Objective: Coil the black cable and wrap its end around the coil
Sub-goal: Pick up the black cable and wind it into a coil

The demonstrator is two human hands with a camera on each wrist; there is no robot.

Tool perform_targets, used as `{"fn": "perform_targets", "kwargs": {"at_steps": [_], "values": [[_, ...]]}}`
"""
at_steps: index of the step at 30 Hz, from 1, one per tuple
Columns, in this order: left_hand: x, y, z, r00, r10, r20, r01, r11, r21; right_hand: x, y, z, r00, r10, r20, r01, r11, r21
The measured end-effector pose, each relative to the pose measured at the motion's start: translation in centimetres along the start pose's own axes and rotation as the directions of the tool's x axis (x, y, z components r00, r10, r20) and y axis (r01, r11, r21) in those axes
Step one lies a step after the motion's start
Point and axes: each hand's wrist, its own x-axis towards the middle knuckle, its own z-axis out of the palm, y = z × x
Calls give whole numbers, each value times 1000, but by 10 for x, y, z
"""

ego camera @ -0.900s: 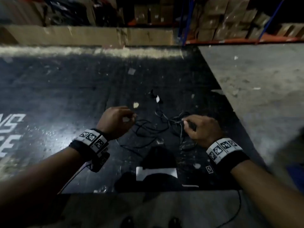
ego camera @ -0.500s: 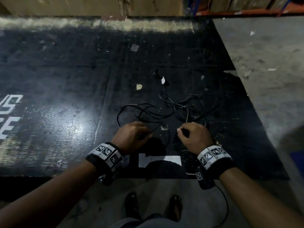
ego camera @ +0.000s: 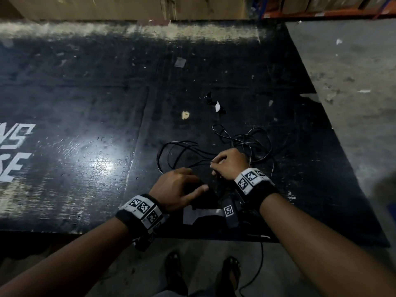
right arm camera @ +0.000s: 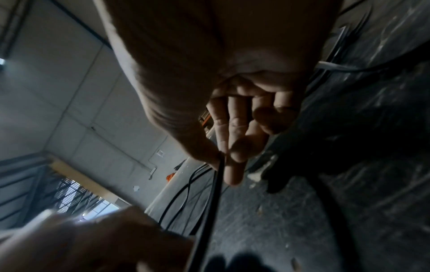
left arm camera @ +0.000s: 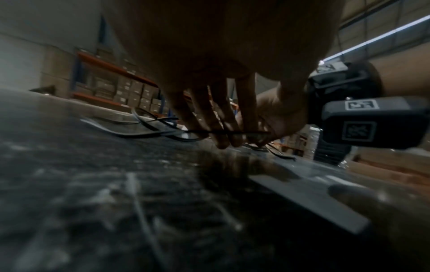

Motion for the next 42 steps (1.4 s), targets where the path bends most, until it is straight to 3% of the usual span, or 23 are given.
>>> {"fn": "perform_targets", "kwargs": {"at_steps": [2, 5, 7, 10, 12, 14, 16, 18, 20, 21, 25, 29, 34, 38, 42], "values": [[-1, -7, -9, 978, -119, -171, 115, 993, -32, -1, 5, 0, 1000, 4, 0, -4, 997, 81], [1, -25, -20, 868, -316, -383, 311, 947, -77, -8, 14, 0, 1000, -9, -7, 10, 978, 208], [5, -38, -22, 832, -454, -318, 454, 887, -81, -13, 20, 0, 999, -21, -29, 28, 964, 265], [17, -47, -21, 821, -565, -87, 561, 825, -69, -22, 24, -4, 996, -53, -65, 69, 955, 288], [23, -47, -20, 836, -548, -40, 539, 832, -134, -27, 27, -6, 995, -66, -75, 85, 956, 281], [27, -40, -25, 847, -531, -38, 495, 811, -312, -30, 31, -7, 991, -56, -122, 85, 964, 252], [29, -25, -34, 853, -522, -9, 410, 680, -608, -33, 29, -10, 964, -90, -249, 122, 986, 116], [32, -4, -48, 862, -507, -2, 310, 531, -789, -41, 17, -17, 896, -222, -385, 238, 971, -7], [34, 15, -61, 878, -479, -18, 221, 438, -871, -56, -4, -23, 840, -362, -403, 400, 917, 10], [35, 23, -68, 888, -458, -35, 178, 414, -893, -63, -15, -24, 839, -405, -365, 452, 891, 50], [37, 45, -89, 911, -375, -173, 13, 446, -895, -78, -44, -16, 873, -459, -163, 484, 853, 193], [38, 52, -107, 880, -357, -313, -87, 528, -845, -73, -53, -16, 857, -475, -198, 515, 804, 299], [35, 56, -125, 923, -319, -213, -50, 451, -891, -73, -59, -26, 837, -513, -191, 547, 765, 342], [35, 65, -134, 947, -290, -137, -52, 282, -958, -68, -56, -30, 827, -529, -188, 561, 757, 336], [38, 69, -148, 955, -285, -83, -103, -57, -993, -64, -49, -33, 830, -528, -178, 553, 739, 385]]}}
